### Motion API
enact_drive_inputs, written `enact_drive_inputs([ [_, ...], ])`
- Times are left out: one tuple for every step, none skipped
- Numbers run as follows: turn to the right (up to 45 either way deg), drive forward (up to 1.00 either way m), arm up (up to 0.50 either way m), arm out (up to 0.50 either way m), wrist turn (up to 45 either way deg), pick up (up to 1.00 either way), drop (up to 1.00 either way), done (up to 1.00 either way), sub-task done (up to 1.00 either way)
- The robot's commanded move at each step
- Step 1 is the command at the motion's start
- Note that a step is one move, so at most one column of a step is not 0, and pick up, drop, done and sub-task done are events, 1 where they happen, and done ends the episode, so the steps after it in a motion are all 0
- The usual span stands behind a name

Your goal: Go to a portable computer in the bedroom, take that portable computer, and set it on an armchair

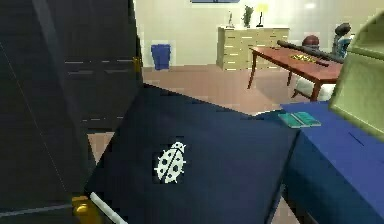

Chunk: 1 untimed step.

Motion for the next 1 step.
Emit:
enact_drive_inputs([
  [45.0, 0.0, 0.0, 0.0, 0.0, 0.0, 0.0, 0.0, 0.0],
])
